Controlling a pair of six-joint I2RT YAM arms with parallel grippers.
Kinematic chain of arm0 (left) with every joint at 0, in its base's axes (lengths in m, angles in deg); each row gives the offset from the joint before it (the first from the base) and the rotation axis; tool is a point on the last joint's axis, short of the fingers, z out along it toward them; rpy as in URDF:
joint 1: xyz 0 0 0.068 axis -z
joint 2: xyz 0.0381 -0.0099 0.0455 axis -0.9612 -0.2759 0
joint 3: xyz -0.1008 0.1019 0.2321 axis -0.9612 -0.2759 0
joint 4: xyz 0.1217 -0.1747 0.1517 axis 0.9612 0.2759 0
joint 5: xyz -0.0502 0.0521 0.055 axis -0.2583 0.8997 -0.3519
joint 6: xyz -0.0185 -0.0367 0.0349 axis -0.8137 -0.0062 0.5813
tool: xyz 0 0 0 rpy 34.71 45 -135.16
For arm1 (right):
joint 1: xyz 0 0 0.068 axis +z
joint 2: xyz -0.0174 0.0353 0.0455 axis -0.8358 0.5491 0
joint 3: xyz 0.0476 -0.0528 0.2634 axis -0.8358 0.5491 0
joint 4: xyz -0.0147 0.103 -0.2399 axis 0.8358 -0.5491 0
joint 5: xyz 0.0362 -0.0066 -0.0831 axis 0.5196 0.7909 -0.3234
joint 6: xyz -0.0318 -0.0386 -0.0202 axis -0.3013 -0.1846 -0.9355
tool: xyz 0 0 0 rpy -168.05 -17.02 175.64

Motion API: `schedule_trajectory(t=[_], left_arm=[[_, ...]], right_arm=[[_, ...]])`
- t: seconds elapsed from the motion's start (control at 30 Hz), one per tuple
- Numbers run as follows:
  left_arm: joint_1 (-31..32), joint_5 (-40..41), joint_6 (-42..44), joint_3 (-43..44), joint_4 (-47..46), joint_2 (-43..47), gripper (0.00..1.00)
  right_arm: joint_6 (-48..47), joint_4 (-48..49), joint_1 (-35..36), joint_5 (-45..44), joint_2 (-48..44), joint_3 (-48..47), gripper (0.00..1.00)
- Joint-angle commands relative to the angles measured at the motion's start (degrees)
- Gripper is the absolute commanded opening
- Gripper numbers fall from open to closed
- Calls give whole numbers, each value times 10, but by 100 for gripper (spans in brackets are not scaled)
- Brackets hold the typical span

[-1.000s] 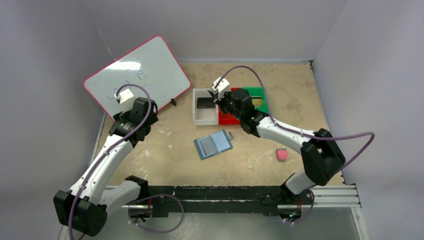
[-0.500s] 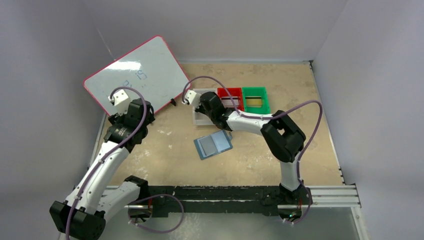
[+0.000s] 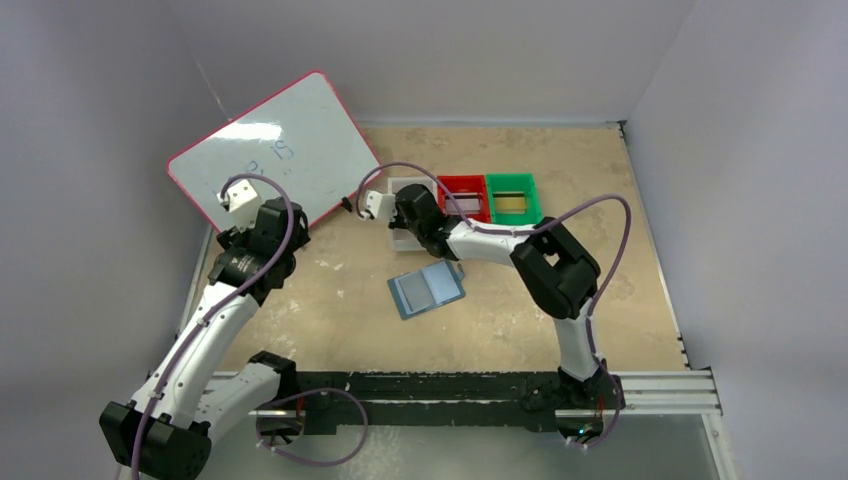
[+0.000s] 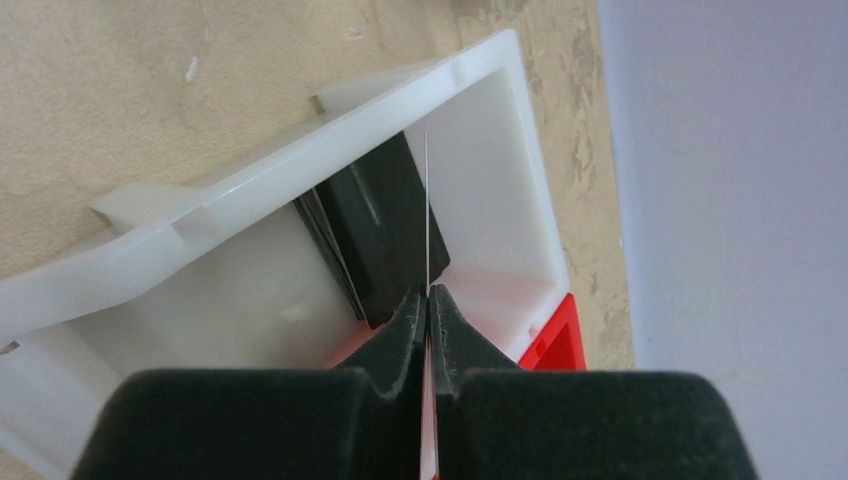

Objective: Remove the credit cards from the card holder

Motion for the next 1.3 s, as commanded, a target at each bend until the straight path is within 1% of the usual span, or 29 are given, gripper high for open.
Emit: schedule_trajectory(t=[0.0, 0.1, 0.13, 0.2, 0.3, 0.37, 0.5, 0.53, 0.57, 0.63, 0.73, 0.8, 0.97, 1.0, 1.07, 1.13, 1.2, 1.27], left_arm=[[-3, 10, 0, 2, -10, 4, 85], [-3, 10, 0, 2, -9, 4, 85], [-3, 10, 0, 2, -9, 4, 85], [-3, 10, 0, 1, -10, 4, 85], [-3, 7, 2, 2, -10, 2, 85], [-2, 5, 2, 2, -10, 1, 85], [-3, 5, 3, 2, -10, 0, 85], [-3, 5, 3, 2, -10, 0, 85], [-3, 4, 3, 1, -10, -1, 85], [-3, 4, 4, 2, -11, -1, 85], [-3, 2, 5, 1, -12, -3, 85], [-3, 0, 6, 2, -12, -4, 85], [-3, -3, 7, 1, -12, -7, 85], [-3, -3, 7, 2, -12, -7, 85], [-3, -3, 7, 2, -13, -9, 85], [-3, -4, 8, 2, -12, -9, 85], [-3, -4, 8, 1, -14, -11, 85], [-3, -6, 9, 1, -14, -12, 85]], right_arm=[[-52, 24, -5, 13, 12, -23, 2], [-63, 25, -9, 18, 18, -29, 6], [-66, 27, -10, 17, 20, -30, 9], [-71, 36, -12, 14, 20, -30, 20], [-78, 38, -12, 16, 19, -29, 25], [-81, 37, -13, 19, 15, -27, 30], [-83, 22, -13, 37, 3, -19, 32], [-81, 15, -14, 41, 0, -19, 34], [-77, 7, -14, 45, -4, -19, 39], [-67, -5, -16, 53, -14, -19, 41], [-44, -16, -20, 66, -34, -19, 43], [-27, -17, -20, 72, -49, -17, 48], [27, -16, -19, 96, -99, -2, 54], [39, -12, -19, 90, -111, 4, 55], [80, 8, -19, 73, -140, 22, 56], [171, 19, -20, 74, -177, 51, 58], [294, 13, -19, 80, -215, 76, 59], [471, -40, -21, 81, -243, 86, 64]])
